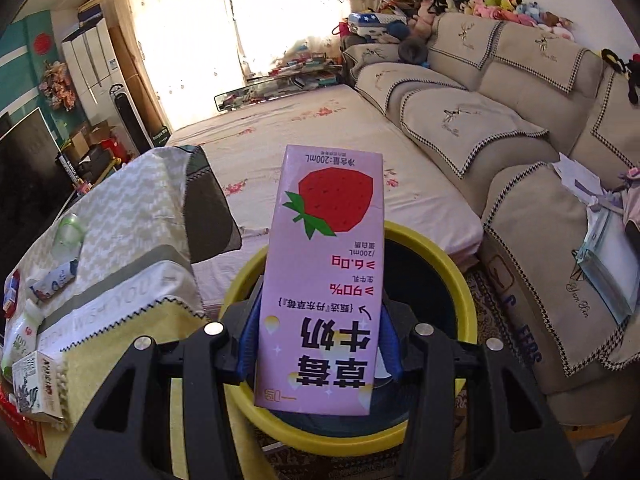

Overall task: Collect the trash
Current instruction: 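Carry the carton over the bin and release it with right gripper, then grasp the red snack bag with the left gripper and lift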

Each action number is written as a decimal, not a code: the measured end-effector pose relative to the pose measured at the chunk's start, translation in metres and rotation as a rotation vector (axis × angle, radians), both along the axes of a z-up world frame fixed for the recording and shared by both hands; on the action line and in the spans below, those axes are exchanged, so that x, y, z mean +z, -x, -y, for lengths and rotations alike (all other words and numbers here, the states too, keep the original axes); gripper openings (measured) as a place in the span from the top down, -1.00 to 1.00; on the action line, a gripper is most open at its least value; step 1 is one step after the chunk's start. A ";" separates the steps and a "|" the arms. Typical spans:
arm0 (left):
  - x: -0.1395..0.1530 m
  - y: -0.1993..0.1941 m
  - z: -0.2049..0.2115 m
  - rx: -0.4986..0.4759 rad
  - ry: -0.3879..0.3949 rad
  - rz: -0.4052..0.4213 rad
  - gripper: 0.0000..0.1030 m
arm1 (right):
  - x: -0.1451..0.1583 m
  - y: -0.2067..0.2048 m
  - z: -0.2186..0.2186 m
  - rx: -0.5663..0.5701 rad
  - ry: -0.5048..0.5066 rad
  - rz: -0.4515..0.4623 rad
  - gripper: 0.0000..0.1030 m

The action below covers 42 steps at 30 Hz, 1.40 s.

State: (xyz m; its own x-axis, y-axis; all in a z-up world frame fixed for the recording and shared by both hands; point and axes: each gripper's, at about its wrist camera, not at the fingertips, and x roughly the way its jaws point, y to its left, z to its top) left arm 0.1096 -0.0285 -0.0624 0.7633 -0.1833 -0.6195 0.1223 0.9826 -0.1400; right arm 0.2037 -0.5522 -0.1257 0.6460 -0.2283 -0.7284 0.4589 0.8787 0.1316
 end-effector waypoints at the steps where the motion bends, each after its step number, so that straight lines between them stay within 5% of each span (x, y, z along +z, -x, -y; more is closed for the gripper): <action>1: 0.000 -0.001 0.003 0.000 -0.006 -0.002 -0.90 | -0.006 -0.002 0.005 -0.005 -0.001 -0.011 0.07; 4: 0.001 -0.004 0.009 -0.001 -0.020 -0.005 -0.90 | -0.019 -0.005 0.014 -0.020 -0.012 -0.016 -0.23; 12: -0.004 -0.010 0.011 0.007 -0.036 -0.020 -0.90 | -0.015 0.017 0.002 0.007 -0.014 0.034 -0.39; 27: -0.028 -0.030 0.007 0.016 -0.109 -0.054 -0.88 | 0.003 0.034 -0.030 0.092 0.009 0.067 -0.43; 42: -0.044 -0.040 0.018 -0.040 -0.127 -0.083 -0.13 | -0.004 0.030 -0.033 0.108 -0.006 0.055 -0.43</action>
